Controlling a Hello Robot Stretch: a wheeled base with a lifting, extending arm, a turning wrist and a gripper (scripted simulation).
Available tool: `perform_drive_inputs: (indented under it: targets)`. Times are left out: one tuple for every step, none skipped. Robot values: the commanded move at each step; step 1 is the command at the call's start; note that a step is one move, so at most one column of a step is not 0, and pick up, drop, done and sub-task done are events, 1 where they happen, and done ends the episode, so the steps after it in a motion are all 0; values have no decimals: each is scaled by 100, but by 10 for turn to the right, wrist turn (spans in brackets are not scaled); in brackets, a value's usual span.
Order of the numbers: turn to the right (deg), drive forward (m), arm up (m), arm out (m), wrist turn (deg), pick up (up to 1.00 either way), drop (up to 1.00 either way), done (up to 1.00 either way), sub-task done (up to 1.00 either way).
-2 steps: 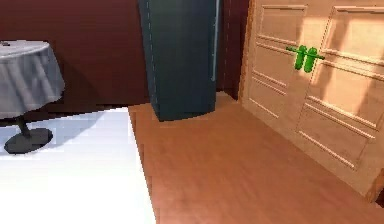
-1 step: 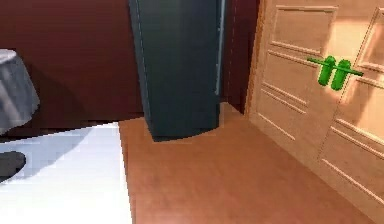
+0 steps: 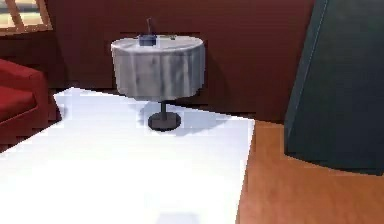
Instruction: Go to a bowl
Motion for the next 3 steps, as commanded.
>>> perform_drive_inputs:
  targets:
    - [0, 100, 0, 0, 0, 0, 0, 0, 0]
    - [0, 30, 0, 0, 0, 0, 0, 0, 0]
    - [-240, 0, 0, 0, 0, 0, 0, 0, 0]
